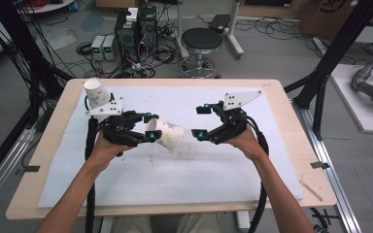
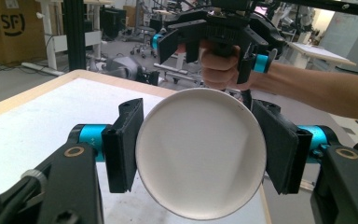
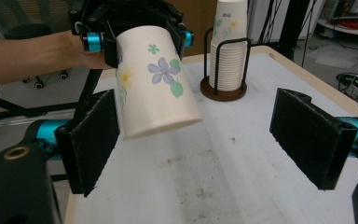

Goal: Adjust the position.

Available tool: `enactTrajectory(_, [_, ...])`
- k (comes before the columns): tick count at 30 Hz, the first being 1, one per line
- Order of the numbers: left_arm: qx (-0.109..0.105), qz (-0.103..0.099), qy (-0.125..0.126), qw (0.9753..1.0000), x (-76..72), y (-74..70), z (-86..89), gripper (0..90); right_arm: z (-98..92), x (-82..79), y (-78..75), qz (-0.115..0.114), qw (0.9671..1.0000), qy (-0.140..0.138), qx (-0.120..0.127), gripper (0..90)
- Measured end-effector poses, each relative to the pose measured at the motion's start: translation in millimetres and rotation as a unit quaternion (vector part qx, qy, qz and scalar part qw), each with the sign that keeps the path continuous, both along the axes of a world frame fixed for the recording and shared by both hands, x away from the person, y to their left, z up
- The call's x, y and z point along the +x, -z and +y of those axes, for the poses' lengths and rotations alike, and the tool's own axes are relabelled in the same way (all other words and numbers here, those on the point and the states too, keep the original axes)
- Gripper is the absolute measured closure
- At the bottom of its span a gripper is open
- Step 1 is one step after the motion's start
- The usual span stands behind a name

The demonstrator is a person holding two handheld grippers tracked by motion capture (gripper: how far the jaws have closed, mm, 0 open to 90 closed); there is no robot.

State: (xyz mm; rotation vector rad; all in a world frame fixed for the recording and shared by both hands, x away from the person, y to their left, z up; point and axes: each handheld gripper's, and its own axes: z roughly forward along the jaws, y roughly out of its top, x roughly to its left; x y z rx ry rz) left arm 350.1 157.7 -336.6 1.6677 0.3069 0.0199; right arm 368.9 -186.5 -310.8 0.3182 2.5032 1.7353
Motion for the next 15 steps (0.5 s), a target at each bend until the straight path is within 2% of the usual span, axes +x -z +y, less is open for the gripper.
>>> enactTrajectory(9, [-0.002, 0.001, 0.009, 1.0000, 0.6, 1.3, -13.1, 37.1, 13.1, 1.3, -5.5, -0.003, 0.9997, -0.023, 0.006, 16.0])
enactTrajectory(15, [-0.001, 0.002, 0.015, 0.9999, 0.5, 1.9, -19.0, 37.1, 20.8, 1.8, -3.8, 0.002, 0.9993, -0.038, 0.001, 16.0])
